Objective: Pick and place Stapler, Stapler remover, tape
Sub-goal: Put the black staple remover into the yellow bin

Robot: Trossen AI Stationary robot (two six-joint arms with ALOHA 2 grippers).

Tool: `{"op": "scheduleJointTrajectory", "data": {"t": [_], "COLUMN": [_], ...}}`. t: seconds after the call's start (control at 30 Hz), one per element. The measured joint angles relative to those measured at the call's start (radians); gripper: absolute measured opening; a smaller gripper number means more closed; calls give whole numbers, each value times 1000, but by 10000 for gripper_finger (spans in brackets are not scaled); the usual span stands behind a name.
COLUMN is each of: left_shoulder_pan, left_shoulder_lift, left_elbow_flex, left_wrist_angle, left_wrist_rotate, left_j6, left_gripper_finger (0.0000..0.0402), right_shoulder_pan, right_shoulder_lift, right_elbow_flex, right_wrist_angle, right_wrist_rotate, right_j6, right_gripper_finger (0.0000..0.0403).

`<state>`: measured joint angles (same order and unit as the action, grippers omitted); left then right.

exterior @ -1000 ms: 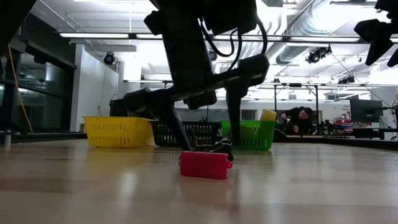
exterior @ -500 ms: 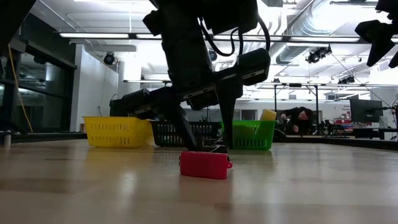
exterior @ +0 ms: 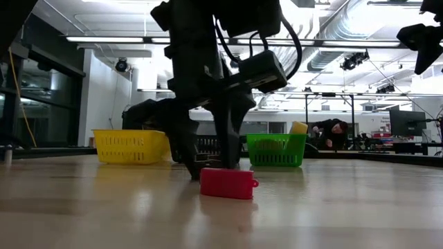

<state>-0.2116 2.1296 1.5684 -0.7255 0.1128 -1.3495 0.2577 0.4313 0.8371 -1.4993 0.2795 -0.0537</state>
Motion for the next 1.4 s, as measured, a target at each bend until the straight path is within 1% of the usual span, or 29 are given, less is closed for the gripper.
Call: {"op": "scheduleJointTrajectory", "data": {"t": [0.2, 0.33, 0.67, 0.77, 0.87, 1.13, 1.27, 1.33, 1.4], "left_shoulder_pan": [-1, -1, -11, -20, -21, -15, -1, 12, 31], "left_shoulder_lift": [0, 0, 0, -5, -2, -3, -5, -6, -6], "left_elbow_flex": [0, 0, -1, 6, 43, 229, 312, 331, 327], "left_wrist_angle": [-33, -51, -187, -209, -281, -547, -765, -845, -850], "left_wrist_rotate": [-40, -62, -74, -111, -152, -256, -323, -360, -388], "left_j6": [115, 168, 198, 213, 221, 247, 242, 242, 264], "left_gripper_finger": [180, 180, 180, 181, 181, 181, 181, 181, 181], "right_shoulder_pan": [0, 0, 0, 0, 0, 0, 0, 0, 0], "right_shoulder_lift": [0, 0, 0, 0, 0, 0, 0, 0, 0], "right_elbow_flex": [0, 0, 0, 0, 0, 0, 0, 0, 0], "right_wrist_angle": [27, 78, 230, 257, 271, 277, 287, 298, 313], "right_wrist_rotate": [0, 0, 1, 1, 1, 4, 7, 10, 17], "right_j6": [11, 4, -61, -77, -85, -86, -108, -111, -112], "right_gripper_finger": [200, 201, 201, 200, 200, 200, 201, 201, 200]}}
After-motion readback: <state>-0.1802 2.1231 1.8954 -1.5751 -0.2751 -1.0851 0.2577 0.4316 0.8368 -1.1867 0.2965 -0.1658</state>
